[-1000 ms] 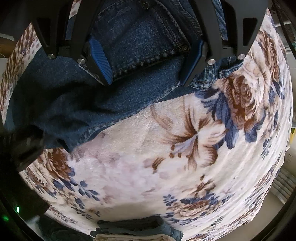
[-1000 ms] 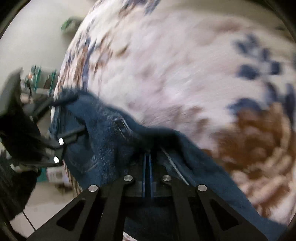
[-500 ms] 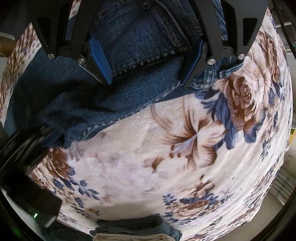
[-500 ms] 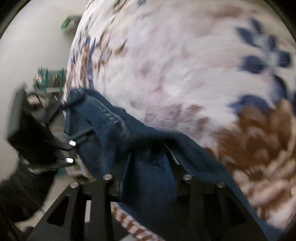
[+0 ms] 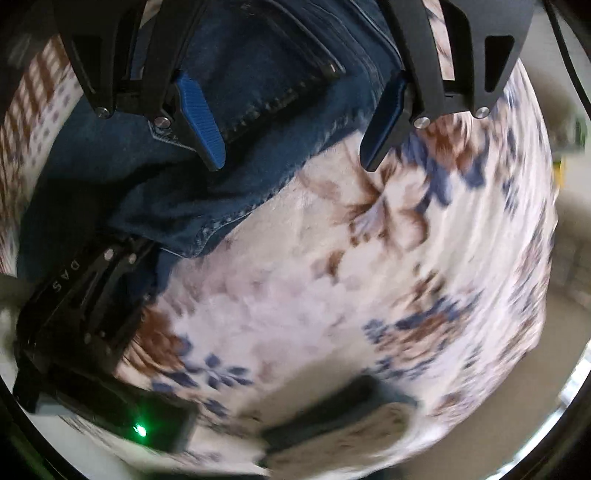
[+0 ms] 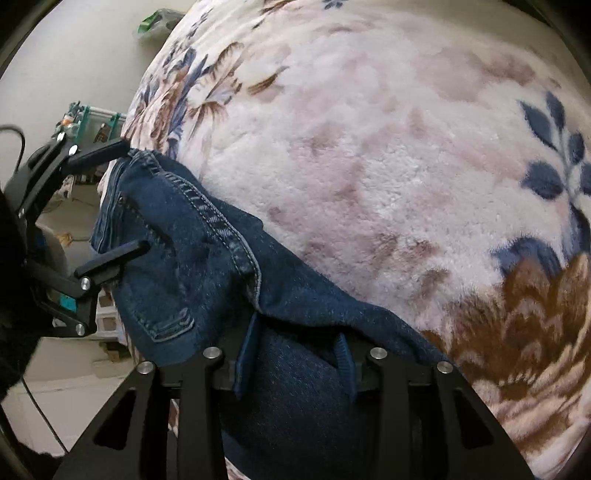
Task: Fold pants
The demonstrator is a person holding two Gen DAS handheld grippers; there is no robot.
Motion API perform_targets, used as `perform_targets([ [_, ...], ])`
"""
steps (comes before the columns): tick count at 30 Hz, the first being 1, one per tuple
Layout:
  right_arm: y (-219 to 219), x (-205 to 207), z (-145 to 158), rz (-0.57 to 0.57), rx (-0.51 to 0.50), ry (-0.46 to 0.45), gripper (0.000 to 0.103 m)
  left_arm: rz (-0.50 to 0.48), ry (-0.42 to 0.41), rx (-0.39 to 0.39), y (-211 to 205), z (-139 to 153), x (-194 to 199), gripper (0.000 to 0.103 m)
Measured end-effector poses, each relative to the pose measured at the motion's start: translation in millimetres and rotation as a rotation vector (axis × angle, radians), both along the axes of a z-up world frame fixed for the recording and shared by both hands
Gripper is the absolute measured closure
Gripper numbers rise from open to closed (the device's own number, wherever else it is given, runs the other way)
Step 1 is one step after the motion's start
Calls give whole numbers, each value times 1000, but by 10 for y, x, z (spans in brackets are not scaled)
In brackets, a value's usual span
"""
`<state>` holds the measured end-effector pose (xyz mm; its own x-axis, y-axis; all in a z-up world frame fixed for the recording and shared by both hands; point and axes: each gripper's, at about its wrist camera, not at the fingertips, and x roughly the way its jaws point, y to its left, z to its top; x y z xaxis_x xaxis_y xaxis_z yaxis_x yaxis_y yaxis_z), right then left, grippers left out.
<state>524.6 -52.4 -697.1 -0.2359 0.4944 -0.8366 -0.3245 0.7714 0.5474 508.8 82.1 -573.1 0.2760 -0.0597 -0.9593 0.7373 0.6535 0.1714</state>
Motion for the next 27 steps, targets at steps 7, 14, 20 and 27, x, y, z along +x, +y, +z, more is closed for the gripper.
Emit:
perform_targets([
  [7,-270,-147,241,-169,46,-136,94,-210,43,91,-357,-13,322,29],
  [14,-707,-108,310,-382,176,-44,95,-163,107,73,-361,-106,430,29],
  [20,-1588,171,-415,-911,459,381,103,-31,180,23,-160,-229,478,29],
  [27,-1376,342,150,-518,180,212,40,330,257,-128,234,-244,596,29],
])
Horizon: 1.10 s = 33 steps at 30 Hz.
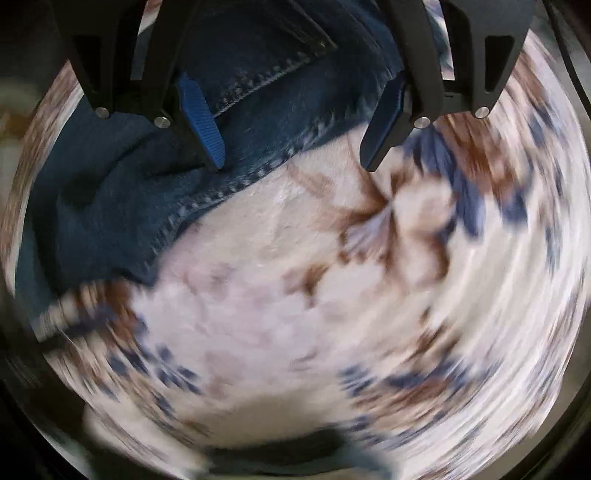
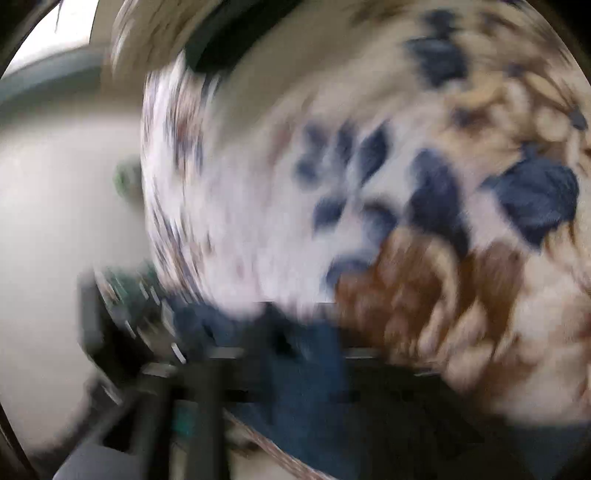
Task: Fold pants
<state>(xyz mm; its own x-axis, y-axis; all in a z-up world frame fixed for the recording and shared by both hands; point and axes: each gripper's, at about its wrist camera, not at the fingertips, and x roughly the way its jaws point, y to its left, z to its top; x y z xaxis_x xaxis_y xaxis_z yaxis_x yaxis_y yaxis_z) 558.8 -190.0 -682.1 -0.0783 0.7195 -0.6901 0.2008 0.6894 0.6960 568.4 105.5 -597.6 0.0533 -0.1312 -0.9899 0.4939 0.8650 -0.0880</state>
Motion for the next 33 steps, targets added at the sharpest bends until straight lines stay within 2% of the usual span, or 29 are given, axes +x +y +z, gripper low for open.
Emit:
perform_targets([
  [3,327,-183,123,105,-42,-35,37,185,19,-112,177,60,-83,29],
  [6,643,-375,150,249,-91,-64,38,278,-12,-142,248,115,-248,29],
  [7,749,-428,177,296,-138,-104,57,300,-28,-146,274,126,-289,29],
  [8,872,-444,201,342,-212,-154,82,320,-45,-153,301,151,-330,29],
  [9,882,-414,200,331,-265,-188,99,337,-60,-160,325,181,-350,29],
  [10,797,-370,170,263,-270,-184,99,354,-73,-164,321,174,-348,29],
  [12,625,-232,-102,121,-237,-68,99,382,-74,-176,330,182,-314,29],
  [14,599,-205,-276,88,-223,0,98,417,-64,-170,320,113,-324,29],
  [15,600,-202,-237,96,-227,-2,97,430,-69,-175,295,112,-333,29],
  [17,472,-243,-53,79,-218,-9,83,477,-75,-192,330,142,-366,29],
  [19,190,-424,228,-16,-212,-34,28,551,-74,-230,453,239,-470,29],
  [20,36,-552,365,-78,-198,-49,23,596,-80,-257,513,305,-552,29],
  [22,-228,-840,560,-189,-215,-50,23,682,-86,-294,624,433,-776,29],
  [25,-514,-1423,669,-383,-253,52,23,771,-54,-269,697,455,-1077,29],
  [27,-615,-1862,587,-480,-256,140,23,833,-15,-260,783,365,-1283,29],
  [30,-645,-2302,360,-550,-251,241,23,891,54,-277,880,145,-1426,29],
  [33,-562,-2526,103,-647,-172,275,23,924,78,-309,963,10,-1403,29],
])
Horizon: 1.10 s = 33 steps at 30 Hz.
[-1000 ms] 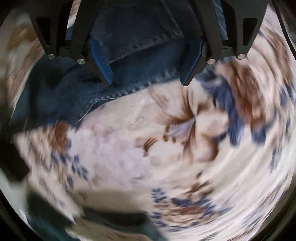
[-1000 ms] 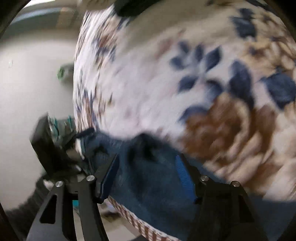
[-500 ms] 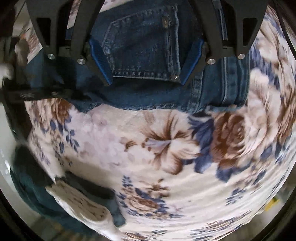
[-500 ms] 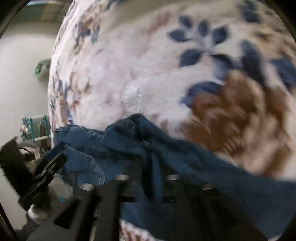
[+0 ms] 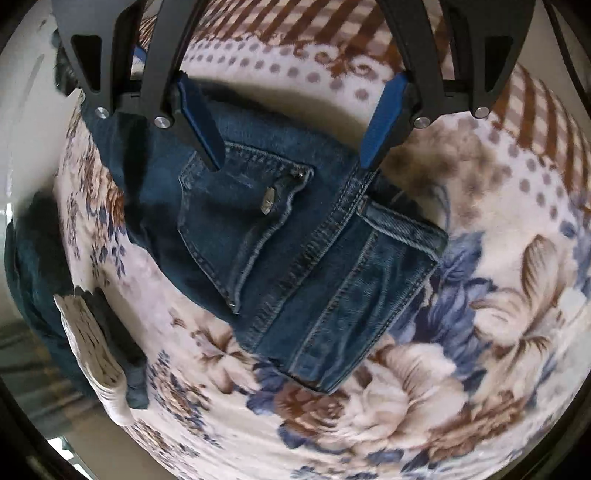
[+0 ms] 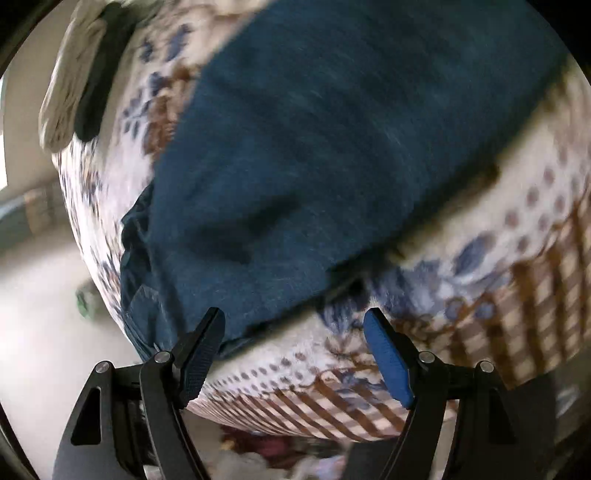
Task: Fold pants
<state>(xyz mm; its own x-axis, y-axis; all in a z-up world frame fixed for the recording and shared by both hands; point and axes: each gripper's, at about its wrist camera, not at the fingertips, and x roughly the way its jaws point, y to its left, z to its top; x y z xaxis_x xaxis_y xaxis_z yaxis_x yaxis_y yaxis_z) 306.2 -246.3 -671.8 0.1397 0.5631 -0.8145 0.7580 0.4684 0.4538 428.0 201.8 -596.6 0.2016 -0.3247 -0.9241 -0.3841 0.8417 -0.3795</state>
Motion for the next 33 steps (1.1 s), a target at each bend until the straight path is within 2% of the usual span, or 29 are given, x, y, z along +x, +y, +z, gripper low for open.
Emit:
perform_targets([
  [2,70,16,-94,-44,-6,-48,28,50,23,-29,83,-109,54,29],
  [3,32,26,-108,-77,-38,-70,41,85,32,-46,140,-152,72,29],
  [4,-14,38,-120,-100,-65,-69,63,124,32,-59,200,-180,77,29],
  [6,-66,-8,-159,-154,-99,-37,87,167,32,-61,255,-194,88,29],
  [7,-69,-60,-138,-181,-97,-41,90,177,36,-51,265,-195,84,33],
  [9,-28,-89,-15,-145,-159,-51,91,168,62,-5,268,-248,93,39],
  [11,-14,-114,-57,-111,-173,-24,91,152,77,9,242,-304,101,39],
  [13,-74,-114,-183,-120,-112,23,89,104,69,39,184,-223,130,39],
  [14,-101,-60,-213,-89,-83,45,88,80,67,55,155,-178,130,39],
  [16,-132,39,-129,7,-70,67,77,20,55,105,36,-19,129,39],
  [17,-128,75,-12,64,-85,62,72,-11,42,135,-34,81,113,39],
  [19,-50,160,300,191,-145,20,44,-63,12,171,-190,262,103,36],
  [21,64,279,575,308,-184,-29,38,-112,-38,202,-374,410,128,33],
  [24,293,719,812,489,-204,-129,38,-170,-85,241,-731,488,331,32],
  [26,469,1194,847,614,-221,-202,38,-166,-71,201,-861,442,479,32],
  [28,637,1633,768,737,-171,-274,38,-134,-20,120,-984,338,614,32],
  [30,763,1997,606,815,-121,-290,38,-56,67,-33,-1061,164,757,32],
  [31,831,2178,500,848,-89,-290,38,-24,101,-66,-1108,130,801,32],
  [32,898,2339,406,867,-73,-293,39,13,134,-133,-1161,70,852,32],
  [33,887,2457,355,870,-87,-290,39,41,189,-164,-1243,-17,926,32],
])
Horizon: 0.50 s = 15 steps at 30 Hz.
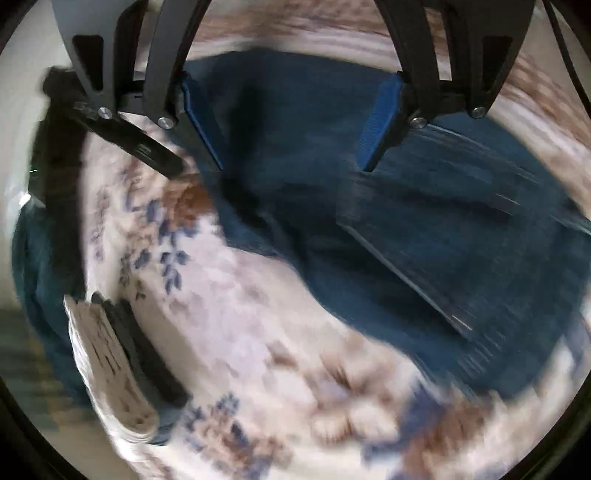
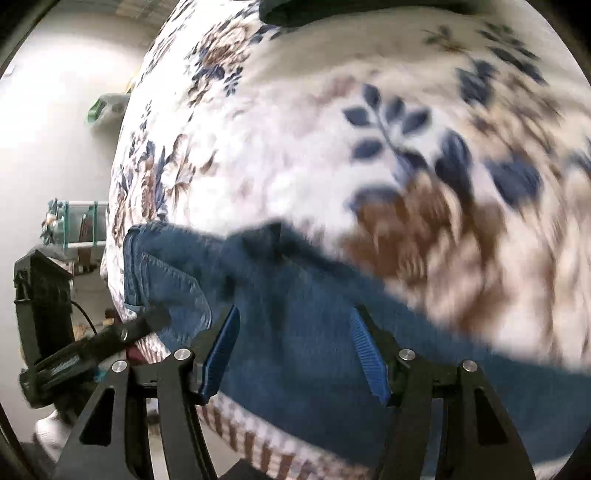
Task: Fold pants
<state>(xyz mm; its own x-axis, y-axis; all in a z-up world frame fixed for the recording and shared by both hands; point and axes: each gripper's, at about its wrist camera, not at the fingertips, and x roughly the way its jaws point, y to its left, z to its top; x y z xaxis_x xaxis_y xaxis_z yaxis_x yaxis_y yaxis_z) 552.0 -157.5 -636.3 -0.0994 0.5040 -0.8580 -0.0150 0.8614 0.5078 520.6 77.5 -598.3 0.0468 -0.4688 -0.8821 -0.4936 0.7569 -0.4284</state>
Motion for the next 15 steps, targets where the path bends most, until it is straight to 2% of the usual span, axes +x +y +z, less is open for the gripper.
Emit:
perform_targets([
  [2,-120,122,-57,-29,5,5,39,43,64,-22,-183,-137,132,32],
  [5,-452,249,-152,-129,13,25,39,-3,115,-5,-502,-273,331,32],
  [7,-682,231,-223,-186,30,52,39,-92,153,92,-751,-421,476,33],
  [8,-755,234,-259,-209,36,59,38,-125,155,127,-827,-478,524,37],
  [10,-916,181,-347,-237,36,73,38,-185,170,230,-934,-572,566,70],
  [11,-1006,122,-374,-244,28,85,38,-189,163,251,-932,-571,549,75],
  [13,-1115,58,-425,-249,45,100,38,-171,107,238,-876,-462,466,92],
  [15,-1124,40,-450,-238,86,98,38,-190,57,241,-886,-329,374,94],
])
